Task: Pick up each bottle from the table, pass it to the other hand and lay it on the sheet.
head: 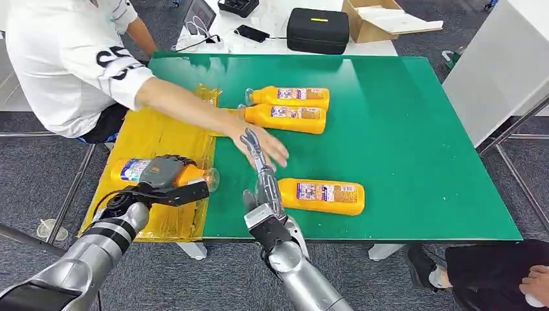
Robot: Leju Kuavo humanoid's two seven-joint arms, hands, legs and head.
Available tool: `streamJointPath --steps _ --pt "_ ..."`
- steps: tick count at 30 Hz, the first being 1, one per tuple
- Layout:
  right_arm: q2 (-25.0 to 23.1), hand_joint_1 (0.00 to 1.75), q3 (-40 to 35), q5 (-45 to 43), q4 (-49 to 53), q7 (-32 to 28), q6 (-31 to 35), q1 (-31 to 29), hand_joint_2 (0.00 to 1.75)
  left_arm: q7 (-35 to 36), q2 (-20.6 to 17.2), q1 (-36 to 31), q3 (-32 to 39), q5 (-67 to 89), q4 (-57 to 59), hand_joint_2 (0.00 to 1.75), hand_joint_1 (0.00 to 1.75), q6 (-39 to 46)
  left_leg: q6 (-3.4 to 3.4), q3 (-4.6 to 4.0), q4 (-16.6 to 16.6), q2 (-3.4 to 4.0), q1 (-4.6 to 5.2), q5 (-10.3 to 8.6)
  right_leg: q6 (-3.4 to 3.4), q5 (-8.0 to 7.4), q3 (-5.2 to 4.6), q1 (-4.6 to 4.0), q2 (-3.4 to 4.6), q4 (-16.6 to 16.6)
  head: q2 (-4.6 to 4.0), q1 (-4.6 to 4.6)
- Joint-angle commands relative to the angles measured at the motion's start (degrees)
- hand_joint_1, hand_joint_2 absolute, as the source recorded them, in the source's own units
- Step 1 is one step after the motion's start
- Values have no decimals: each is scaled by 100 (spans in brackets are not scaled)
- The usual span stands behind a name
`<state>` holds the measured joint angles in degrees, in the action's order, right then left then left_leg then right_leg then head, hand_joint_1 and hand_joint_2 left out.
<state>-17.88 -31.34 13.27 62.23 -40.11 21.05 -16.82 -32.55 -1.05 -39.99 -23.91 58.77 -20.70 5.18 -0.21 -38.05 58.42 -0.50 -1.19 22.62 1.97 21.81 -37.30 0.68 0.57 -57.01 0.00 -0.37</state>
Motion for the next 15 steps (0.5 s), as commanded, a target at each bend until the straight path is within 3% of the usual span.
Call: streamJointPath --steps 1,2,3,9,10,15 --pt "45 0 87 -85 -539 11 -147 -289 0 116 -86 15 -207 65 370 175 26 -365 6 35 -4 16 0 12 -5 6 32 -3 10 7 0 0" --pt "43 0 102 -95 -548 11 -159 -293 0 132 -82 28 -229 88 380 175 26 -373 8 49 -6 18 1 17 -8 11 45 -3 10 7 0 -2" --pt "32 0 143 -135 -575 11 -189 -300 0 136 -66 61 -245 99 397 175 0 -405 7 39 -7 13 3 12 -6 8 35 0 7 6 0 0" --pt "-16 0 274 -162 -679 11 -258 -314 0 96 -43 196 -68 -125 401 175 0 -699 5 32 -7 13 3 9 -5 5 29 1 7 6 0 -2" --pt "-26 0 295 -175 -694 11 -258 -319 0 60 -46 198 -8 -200 395 0 0 -781 7 51 -9 19 3 15 -7 9 46 -1 11 9 0 -2" --pt "-68 0 396 -260 -778 11 -269 -343 0 -149 -85 223 214 -539 365 0 0 -1308 6 57 -10 17 4 13 -7 7 51 0 12 8 0 -2"
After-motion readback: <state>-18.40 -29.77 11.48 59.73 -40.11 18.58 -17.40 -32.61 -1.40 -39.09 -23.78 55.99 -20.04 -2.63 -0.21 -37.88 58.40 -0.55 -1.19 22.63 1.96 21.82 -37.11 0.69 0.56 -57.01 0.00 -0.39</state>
